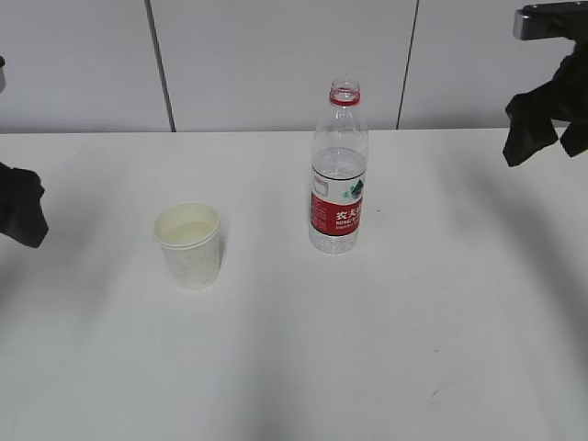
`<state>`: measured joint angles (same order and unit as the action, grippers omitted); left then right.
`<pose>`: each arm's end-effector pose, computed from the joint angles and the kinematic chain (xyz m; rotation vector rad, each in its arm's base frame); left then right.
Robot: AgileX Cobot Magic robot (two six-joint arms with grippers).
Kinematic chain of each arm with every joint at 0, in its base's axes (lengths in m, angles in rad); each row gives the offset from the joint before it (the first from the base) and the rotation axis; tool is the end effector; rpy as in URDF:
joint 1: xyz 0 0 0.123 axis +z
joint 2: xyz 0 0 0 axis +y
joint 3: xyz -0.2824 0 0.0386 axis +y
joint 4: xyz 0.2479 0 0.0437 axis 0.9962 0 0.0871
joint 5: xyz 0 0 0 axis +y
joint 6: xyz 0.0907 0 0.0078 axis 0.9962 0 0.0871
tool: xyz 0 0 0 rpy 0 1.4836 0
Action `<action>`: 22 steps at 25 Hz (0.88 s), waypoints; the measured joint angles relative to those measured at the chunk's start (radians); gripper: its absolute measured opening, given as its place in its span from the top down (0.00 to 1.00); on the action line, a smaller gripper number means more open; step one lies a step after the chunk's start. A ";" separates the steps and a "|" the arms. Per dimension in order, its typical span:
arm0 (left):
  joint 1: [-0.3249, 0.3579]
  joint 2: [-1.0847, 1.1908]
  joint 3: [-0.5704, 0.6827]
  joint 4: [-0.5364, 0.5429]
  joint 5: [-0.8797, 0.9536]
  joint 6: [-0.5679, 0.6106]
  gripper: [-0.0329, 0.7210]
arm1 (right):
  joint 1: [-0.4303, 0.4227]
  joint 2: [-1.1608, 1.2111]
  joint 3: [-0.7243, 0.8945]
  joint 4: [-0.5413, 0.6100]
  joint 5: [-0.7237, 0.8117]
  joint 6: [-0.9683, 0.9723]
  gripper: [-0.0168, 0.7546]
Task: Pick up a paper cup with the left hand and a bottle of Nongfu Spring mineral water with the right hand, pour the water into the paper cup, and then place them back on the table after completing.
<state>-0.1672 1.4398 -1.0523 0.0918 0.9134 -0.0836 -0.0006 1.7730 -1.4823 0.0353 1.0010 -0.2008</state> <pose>0.2764 -0.0399 0.2698 0.1757 2.7713 0.0514 0.3770 0.0025 0.2777 -0.2585 2.7618 -0.0058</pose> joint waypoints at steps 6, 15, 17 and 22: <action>0.000 -0.154 0.121 -0.034 0.007 0.000 0.18 | 0.000 -0.162 0.167 0.031 -0.046 -0.006 0.21; 0.000 -0.395 0.310 -0.045 0.008 0.000 0.18 | 0.000 -0.383 0.411 0.035 -0.091 -0.026 0.21; 0.000 -0.453 0.351 -0.052 0.008 0.000 0.18 | 0.000 -0.434 0.461 0.035 -0.093 -0.026 0.21; 0.000 -0.594 0.431 -0.059 0.010 0.000 0.18 | 0.000 -0.582 0.598 0.035 -0.095 -0.026 0.21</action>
<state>-0.1672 0.8458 -0.6210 0.0331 0.9238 -0.0836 -0.0006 1.1912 -0.8845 0.0703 0.9060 -0.2266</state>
